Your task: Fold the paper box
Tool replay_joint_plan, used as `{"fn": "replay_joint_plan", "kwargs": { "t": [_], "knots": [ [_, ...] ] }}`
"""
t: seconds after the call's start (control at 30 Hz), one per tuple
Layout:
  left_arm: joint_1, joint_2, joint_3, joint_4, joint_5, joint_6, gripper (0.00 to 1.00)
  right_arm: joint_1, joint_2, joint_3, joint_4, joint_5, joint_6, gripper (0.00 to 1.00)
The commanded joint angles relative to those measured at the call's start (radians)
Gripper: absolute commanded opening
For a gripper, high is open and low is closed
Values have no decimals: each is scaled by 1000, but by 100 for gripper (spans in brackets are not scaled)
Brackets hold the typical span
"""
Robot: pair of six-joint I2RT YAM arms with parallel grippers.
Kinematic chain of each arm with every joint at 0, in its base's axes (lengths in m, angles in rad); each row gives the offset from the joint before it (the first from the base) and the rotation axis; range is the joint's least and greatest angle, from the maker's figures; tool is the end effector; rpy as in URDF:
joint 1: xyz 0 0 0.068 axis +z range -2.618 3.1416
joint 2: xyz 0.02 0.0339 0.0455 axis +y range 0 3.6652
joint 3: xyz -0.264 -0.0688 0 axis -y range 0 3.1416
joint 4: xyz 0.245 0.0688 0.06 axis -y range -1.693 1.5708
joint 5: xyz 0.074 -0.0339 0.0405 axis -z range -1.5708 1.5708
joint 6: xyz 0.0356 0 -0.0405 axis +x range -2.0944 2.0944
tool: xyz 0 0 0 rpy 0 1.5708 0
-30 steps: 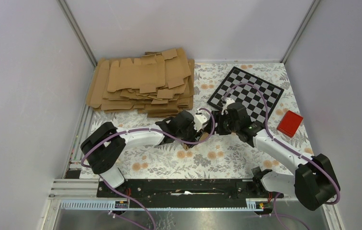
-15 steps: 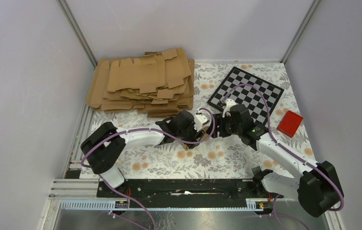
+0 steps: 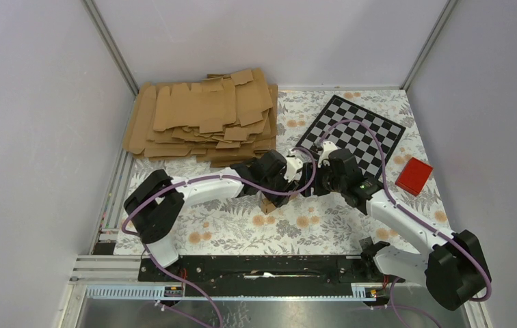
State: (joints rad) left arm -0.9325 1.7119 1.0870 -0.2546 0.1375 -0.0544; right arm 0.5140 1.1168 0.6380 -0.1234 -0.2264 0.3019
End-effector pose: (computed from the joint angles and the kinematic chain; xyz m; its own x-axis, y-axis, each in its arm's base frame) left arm 0.2109 -0.2925 0.1960 -0.5044 0.5895 -0.6308 0.8214 0.5529 -0.1401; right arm 0.2041 0.1244 0.2296 -0.6613 -0.0406 -0.7490 -0.4646 0.8062 0.3664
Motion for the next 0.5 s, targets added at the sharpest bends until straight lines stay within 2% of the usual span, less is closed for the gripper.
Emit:
{"fn": "replay_joint_plan", "kwargs": {
  "t": [0.0,0.13,0.33,0.47],
  "knots": [
    [-9,-9,33,-63,-20,-25,57,-6,-42,-10,12,40,-13,68],
    [-10,-47,-10,0,-34,-25,57,-7,-78,-23,11,95,-1,68],
    [-9,-147,-168,218,-35,-10,59,-7,-145,-47,13,149,11,68],
    [-10,-173,-208,251,-30,-6,58,-8,-150,-49,13,142,14,68]
  ]
}}
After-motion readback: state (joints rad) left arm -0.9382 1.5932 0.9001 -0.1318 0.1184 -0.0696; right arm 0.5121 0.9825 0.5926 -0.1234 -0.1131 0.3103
